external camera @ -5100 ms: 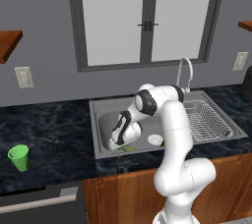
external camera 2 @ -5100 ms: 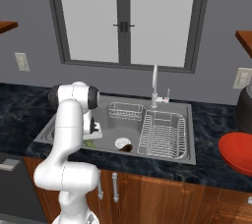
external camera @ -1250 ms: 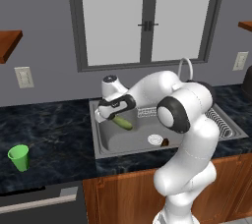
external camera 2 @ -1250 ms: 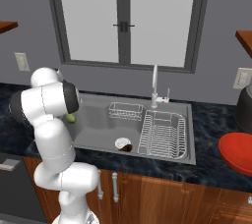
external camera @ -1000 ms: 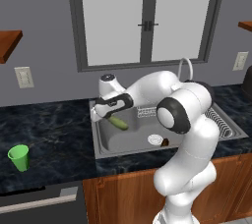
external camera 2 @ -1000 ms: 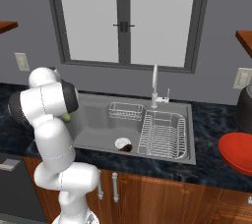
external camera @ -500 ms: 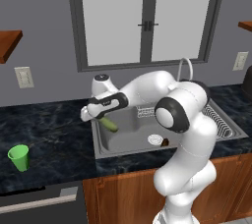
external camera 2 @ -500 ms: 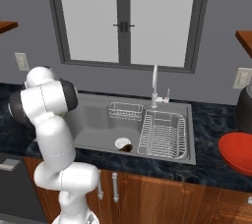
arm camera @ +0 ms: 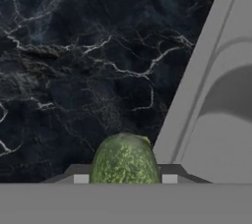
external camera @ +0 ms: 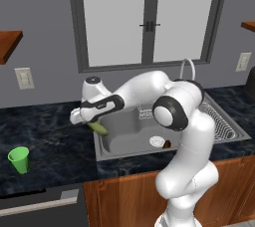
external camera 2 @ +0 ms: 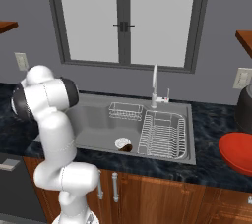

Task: Remove the cucumber and sweet potato from the sink. Then move the bowl and cup from the counter to the sink for washing.

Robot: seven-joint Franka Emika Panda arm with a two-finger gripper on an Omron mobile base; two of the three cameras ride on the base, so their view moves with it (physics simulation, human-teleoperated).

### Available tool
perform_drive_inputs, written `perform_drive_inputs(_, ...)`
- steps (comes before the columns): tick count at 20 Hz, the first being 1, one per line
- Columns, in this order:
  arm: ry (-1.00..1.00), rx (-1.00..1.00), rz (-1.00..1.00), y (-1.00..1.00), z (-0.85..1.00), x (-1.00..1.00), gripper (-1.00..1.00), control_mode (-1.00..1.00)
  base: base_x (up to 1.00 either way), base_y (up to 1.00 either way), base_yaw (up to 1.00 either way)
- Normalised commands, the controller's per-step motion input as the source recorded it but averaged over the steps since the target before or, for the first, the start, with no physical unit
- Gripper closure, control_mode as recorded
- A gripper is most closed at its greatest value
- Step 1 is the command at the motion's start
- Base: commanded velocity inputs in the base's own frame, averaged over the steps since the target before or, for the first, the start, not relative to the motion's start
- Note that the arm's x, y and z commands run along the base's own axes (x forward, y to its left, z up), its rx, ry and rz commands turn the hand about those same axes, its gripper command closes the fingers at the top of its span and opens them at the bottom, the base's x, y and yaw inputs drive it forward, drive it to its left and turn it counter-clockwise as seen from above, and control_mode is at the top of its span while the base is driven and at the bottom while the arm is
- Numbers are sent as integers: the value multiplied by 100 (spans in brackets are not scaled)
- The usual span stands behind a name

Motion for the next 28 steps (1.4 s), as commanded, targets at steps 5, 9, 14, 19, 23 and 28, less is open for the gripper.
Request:
perform_drive_inputs(5, -4, 0, 0, 48, 0, 0, 100, -100, 0, 0, 0)
perform_drive_inputs(9, -9, 0, 0, 50, 0, 0, 100, -100, 0, 0, 0)
perform_drive_inputs(14, -8, 0, 0, 50, 0, 0, 100, -100, 0, 0, 0)
perform_drive_inputs(19, -5, 0, 0, 47, -3, 2, 100, -100, 0, 0, 0)
perform_drive_inputs(23, 0, 0, 0, 35, -14, 7, 100, -100, 0, 0, 0)
perform_drive_inputs(28, 0, 0, 0, 23, -21, 8, 100, -100, 0, 0, 0)
